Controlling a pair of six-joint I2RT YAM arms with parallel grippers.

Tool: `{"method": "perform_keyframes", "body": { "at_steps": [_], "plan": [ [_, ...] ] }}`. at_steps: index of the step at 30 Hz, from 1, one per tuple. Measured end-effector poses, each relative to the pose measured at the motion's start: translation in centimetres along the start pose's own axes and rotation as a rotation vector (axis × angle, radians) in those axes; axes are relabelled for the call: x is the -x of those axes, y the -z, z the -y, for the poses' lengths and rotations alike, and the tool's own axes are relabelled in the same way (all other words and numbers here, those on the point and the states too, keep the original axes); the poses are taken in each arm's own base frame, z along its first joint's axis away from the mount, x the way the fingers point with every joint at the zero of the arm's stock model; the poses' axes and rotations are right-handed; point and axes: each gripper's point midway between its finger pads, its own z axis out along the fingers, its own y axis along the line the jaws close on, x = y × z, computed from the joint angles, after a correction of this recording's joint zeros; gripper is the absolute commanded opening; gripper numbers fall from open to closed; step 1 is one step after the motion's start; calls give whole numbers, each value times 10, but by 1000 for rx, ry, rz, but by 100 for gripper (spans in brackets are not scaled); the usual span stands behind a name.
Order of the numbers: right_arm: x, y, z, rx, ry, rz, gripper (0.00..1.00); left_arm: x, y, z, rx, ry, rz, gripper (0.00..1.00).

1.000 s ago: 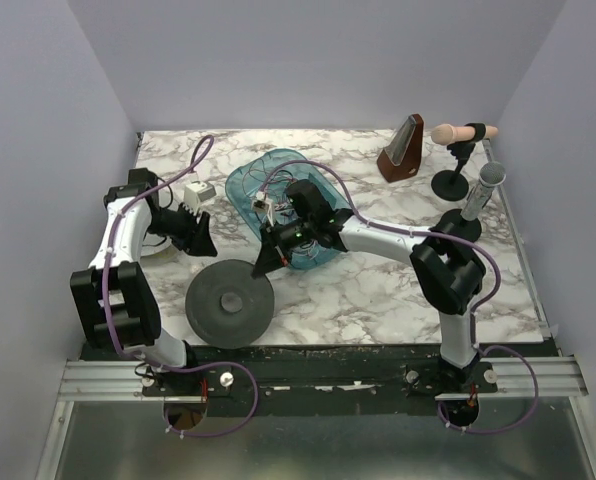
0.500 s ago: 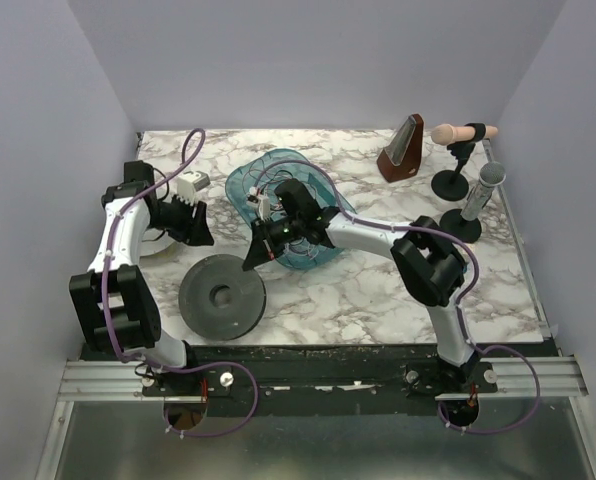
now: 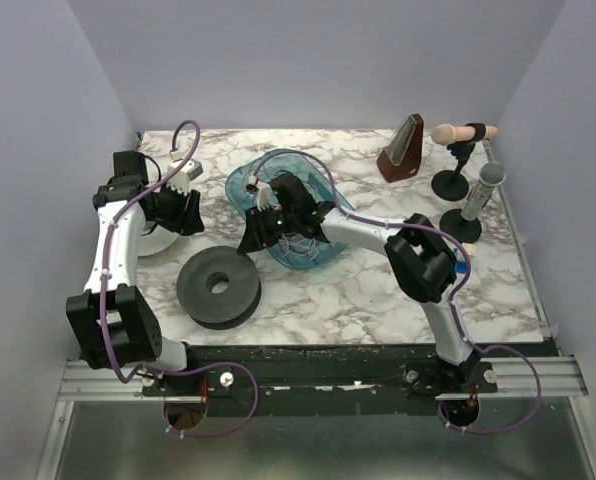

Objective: Wrap the cables

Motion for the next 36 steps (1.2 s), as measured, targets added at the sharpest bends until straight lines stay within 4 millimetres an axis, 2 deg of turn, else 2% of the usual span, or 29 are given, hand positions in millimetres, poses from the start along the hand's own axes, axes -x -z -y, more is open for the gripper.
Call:
{"method": "perform_keyframes", "body": {
  "at_steps": [2,8,10,13,15,17,19,22,25,27,30,36],
  "plan": [
    [3,0,4,-21,16,11,52,1,4,1,10,-11,8,56],
    [17,2,9,-59,85,42,57,2,7,3,17,-20,15,57],
    [19,4,11,-76,110,45,60,3,8,4,19,-23,18,59],
    [25,15,11,-123,158,57,66,8,16,7,32,-41,41,66],
    [33,32,3,-159,202,83,74,14,26,13,48,-68,75,72],
    [45,56,-10,-191,257,124,81,20,38,21,70,-101,121,83],
    [58,92,-30,-233,328,193,85,24,54,35,95,-148,183,99],
    [75,146,-56,-285,412,305,91,21,71,54,129,-203,257,99],
    [77,200,-65,-358,451,405,94,13,82,68,156,-235,301,99],
    [69,230,-57,-420,444,447,98,6,87,75,181,-245,323,99],
    [40,270,-29,-542,399,475,100,-3,94,75,259,-235,364,99],
    [-22,351,27,-797,282,560,100,-37,102,44,562,-162,460,99]
  ]
}}
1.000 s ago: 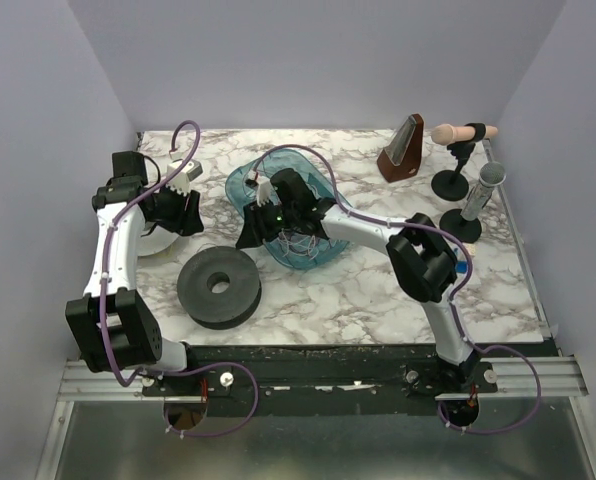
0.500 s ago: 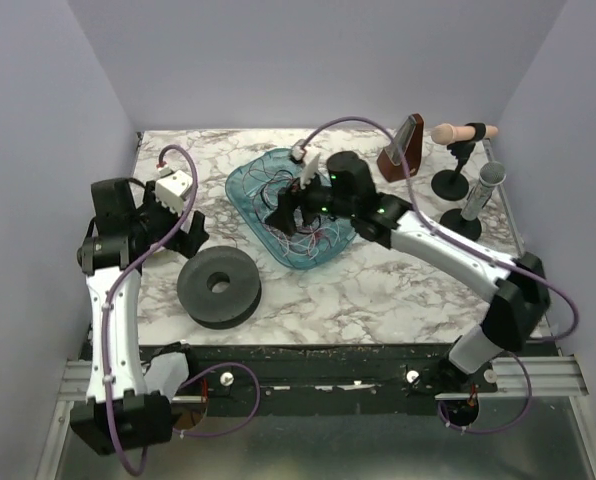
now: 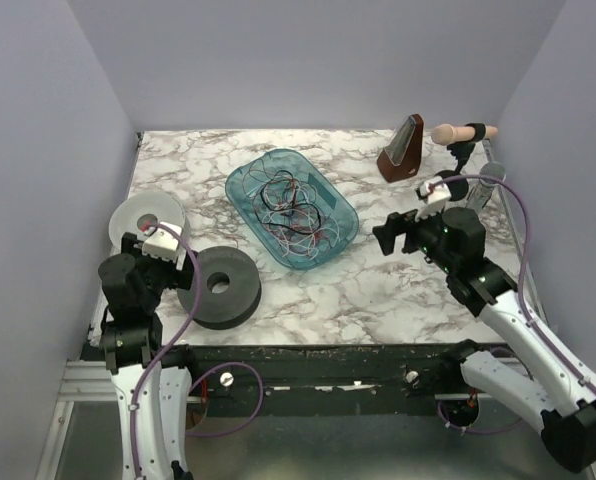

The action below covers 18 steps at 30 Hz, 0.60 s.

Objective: Wrap the cables

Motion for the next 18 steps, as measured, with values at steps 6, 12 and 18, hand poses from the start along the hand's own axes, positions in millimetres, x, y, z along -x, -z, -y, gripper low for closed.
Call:
{"method": "perform_keyframes", "body": {
  "at_steps": [6,12,18],
  "plan": [
    [-45,17,47,-185,-52,-29,100,-47,-4,-16,166,2,-36,99],
    [-100,20,68,-283,-80,-101,100,-72,-11,-34,305,57,-70,99],
    [-101,22,77,-330,-77,-8,100,-86,-16,-41,371,101,-66,99]
  ]
}}
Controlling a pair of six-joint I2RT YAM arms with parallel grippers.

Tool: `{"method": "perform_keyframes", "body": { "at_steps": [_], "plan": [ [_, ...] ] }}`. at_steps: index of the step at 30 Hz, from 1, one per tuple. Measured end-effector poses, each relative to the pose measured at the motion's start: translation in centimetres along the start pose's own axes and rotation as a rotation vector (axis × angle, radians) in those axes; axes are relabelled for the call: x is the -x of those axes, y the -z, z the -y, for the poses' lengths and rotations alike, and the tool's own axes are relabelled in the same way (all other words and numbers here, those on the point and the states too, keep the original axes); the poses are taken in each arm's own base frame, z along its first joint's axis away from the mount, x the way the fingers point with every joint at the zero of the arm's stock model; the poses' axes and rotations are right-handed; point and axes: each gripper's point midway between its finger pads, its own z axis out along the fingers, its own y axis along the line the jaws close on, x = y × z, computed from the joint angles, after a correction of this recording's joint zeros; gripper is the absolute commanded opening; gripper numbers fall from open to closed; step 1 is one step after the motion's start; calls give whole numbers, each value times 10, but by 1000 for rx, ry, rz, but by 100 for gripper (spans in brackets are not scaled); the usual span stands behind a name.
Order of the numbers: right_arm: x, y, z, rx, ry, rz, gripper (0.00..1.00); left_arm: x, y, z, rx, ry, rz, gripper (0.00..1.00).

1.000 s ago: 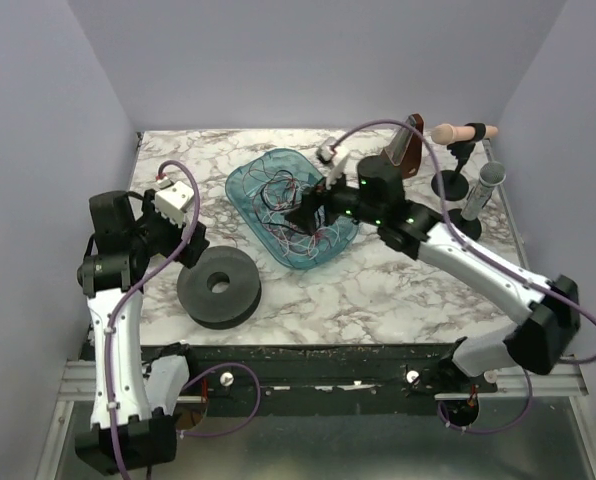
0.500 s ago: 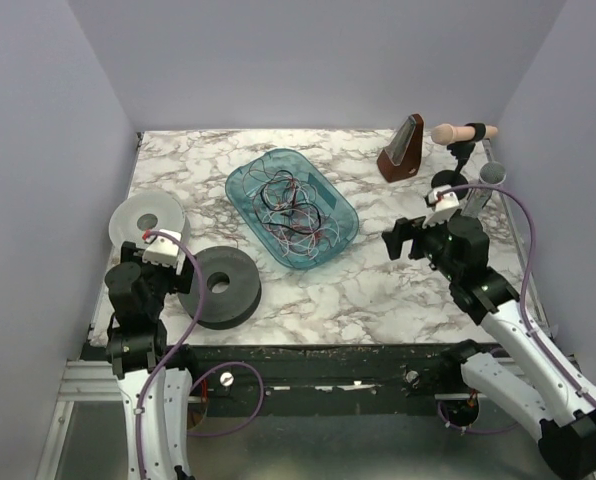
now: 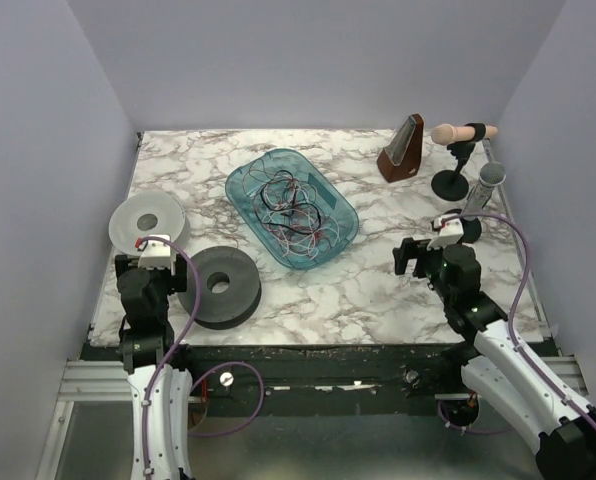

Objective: Wrap the cables

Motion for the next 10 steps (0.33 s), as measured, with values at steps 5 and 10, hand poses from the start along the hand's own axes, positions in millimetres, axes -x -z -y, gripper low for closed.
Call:
{"method": "perform_keyframes", "body": {
  "at_steps": [5,10],
  "plan": [
    [3,-1,5,-26,-9,43,100,4,-1,1,1,5,22,99],
    [10,1,7,-36,-16,84,100,10,-1,2,7,22,44,99]
  ]
}}
